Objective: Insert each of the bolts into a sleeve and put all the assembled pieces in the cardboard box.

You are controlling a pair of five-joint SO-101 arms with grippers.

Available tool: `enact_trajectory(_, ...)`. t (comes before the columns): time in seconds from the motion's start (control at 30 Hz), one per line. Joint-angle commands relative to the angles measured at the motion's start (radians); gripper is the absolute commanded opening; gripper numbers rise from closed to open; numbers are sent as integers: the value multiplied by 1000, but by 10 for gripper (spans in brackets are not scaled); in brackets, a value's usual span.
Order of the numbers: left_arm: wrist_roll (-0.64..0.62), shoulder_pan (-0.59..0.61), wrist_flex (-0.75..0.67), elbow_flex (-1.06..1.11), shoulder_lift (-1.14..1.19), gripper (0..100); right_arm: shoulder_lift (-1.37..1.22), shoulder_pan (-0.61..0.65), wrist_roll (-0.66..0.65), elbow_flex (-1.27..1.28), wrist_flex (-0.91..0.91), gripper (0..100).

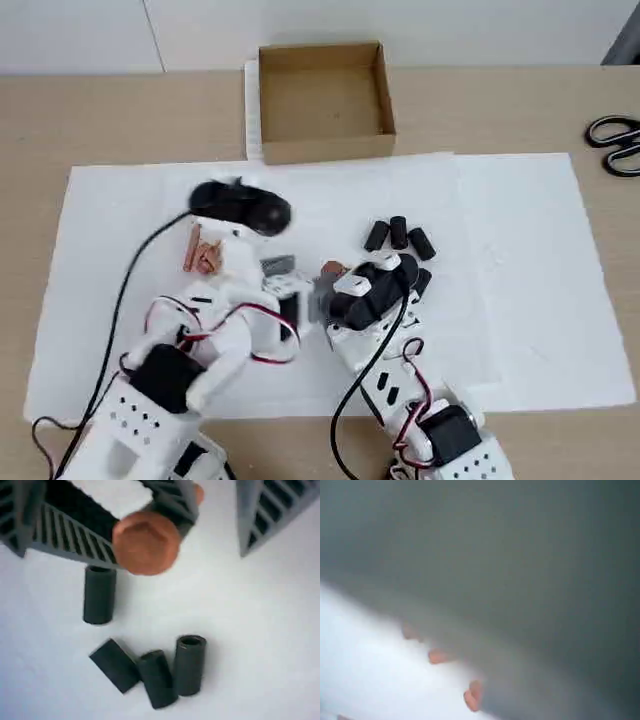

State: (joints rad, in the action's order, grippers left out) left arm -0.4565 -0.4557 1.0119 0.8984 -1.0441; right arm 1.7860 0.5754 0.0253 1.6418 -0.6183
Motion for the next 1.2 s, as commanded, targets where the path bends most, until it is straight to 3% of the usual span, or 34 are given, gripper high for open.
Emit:
enact_trajectory(0.0, -5, 118, 31, -88, -17, 257, 19, -2, 9, -6, 18, 4)
enact_trajectory(0.13, -5, 313, 114, -148, -17, 257, 12, -22, 9, -6, 16, 4)
enact_trajectory(0.23, 5, 500, 170, -150, -17, 257, 16, -124, 6, -12, -4, 4)
enact_trajectory(0.3, 86, 621, 207, -148, -12, 257, 21, -203, 3, -28, -36, 4)
enact_trajectory(0.43, 367, 790, 230, -128, -15, 256, 10, -329, 3, -127, -97, 4)
enact_trajectory(0.63, 419, 855, 253, -58, -15, 255, -122, -501, -48, -442, -131, 4)
enact_trajectory(0.77, 417, 850, 256, -21, -15, 254, -498, -507, -43, -746, -94, 4)
enact_trajectory(1.0, 417, 853, 256, -12, -15, 254, -1254, -490, -40, -1295, 188, 4)
enact_trajectory(1.17, 417, 855, 258, -12, -15, 254, -1653, -438, -38, -1600, 349, 4)
